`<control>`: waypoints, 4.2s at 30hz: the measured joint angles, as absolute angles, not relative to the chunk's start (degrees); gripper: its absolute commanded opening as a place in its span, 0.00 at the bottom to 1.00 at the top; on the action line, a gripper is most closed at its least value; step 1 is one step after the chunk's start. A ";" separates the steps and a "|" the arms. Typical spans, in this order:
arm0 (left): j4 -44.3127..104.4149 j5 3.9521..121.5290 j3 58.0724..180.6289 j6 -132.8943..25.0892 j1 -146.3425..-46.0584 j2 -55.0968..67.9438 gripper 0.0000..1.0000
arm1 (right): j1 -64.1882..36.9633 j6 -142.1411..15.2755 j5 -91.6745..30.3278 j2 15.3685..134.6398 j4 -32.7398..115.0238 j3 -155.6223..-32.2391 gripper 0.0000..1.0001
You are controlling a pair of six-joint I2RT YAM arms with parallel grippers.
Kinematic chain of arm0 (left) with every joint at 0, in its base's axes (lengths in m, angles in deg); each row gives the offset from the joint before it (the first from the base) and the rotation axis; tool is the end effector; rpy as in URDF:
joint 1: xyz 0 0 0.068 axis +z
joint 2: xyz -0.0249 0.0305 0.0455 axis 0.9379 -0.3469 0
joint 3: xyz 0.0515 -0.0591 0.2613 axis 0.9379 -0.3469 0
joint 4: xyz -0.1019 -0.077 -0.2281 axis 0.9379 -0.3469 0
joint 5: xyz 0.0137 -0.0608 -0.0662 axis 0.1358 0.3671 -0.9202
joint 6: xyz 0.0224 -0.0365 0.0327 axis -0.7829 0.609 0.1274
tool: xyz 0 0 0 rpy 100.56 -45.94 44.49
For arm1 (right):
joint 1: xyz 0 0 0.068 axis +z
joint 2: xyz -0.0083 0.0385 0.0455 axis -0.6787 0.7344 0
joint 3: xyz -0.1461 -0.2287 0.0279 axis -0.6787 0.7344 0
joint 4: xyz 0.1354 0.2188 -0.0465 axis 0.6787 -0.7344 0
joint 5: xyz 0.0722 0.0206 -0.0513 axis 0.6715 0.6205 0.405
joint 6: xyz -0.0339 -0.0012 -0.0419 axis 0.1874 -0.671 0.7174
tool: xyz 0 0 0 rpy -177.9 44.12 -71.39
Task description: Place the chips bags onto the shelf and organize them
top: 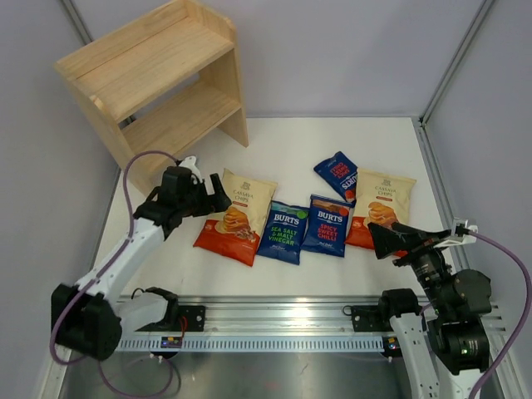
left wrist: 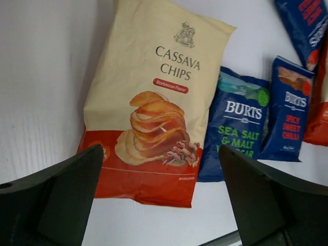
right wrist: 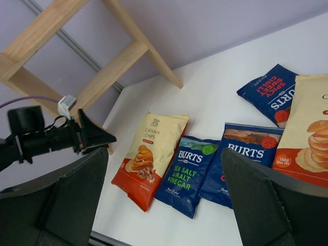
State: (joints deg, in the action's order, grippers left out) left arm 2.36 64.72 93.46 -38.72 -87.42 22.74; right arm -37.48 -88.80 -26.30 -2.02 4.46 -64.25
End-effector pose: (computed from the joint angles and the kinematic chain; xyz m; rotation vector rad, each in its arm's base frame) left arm 0.2105 -0.0713 0.2762 -0.1200 2.2893 -0.5357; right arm 0.0068 0.0082 0.3492 0.1853 1.5187 0.6804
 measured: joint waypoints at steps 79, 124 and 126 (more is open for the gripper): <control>30.58 54.75 95.96 -11.79 -98.13 30.89 0.00 | -19.91 -100.32 3.77 43.27 76.52 -40.75 0.97; 17.12 26.27 109.88 -56.47 -110.58 34.21 0.98 | -10.84 -79.32 20.40 45.15 32.35 -73.96 0.13; 17.25 25.42 109.73 -56.18 -110.58 32.12 0.87 | -10.84 -77.76 20.91 45.71 29.84 -74.92 0.14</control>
